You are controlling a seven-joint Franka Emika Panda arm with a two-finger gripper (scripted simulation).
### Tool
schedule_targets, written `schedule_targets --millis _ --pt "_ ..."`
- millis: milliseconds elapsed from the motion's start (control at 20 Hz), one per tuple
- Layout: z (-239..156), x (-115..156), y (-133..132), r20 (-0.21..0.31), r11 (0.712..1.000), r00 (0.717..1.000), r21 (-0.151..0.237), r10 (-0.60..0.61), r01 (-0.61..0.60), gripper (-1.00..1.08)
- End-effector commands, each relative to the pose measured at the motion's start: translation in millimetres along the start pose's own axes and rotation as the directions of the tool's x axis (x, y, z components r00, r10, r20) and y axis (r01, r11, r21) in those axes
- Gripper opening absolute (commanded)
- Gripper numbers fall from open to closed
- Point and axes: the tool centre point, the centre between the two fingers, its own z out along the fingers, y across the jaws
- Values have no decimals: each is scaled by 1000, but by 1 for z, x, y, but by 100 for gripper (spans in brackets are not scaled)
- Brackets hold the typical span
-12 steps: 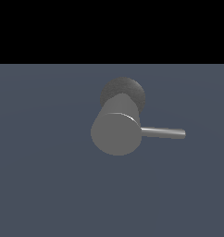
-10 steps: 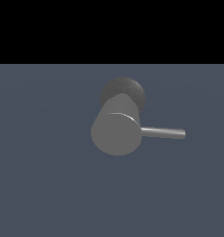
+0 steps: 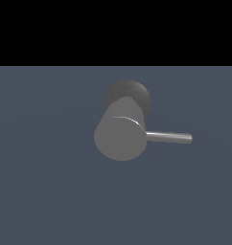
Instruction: Turn on the faucet by rotating a designated handle.
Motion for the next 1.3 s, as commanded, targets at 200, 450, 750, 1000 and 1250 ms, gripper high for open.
schedule_targets --millis 200,450,750,1000,1250 --pt "-7 2 -1 -44 994 999 112 -9 13 -100" --pt "-18 5 0 -102 968 995 250 -10 36 -100" --pt "-38 11 5 -200 882 980 464 14 82 -100" --pt "-59 16 17 -280 763 958 633 67 132 -100" --pt "-78 22 36 -339 614 929 768 149 182 -100"
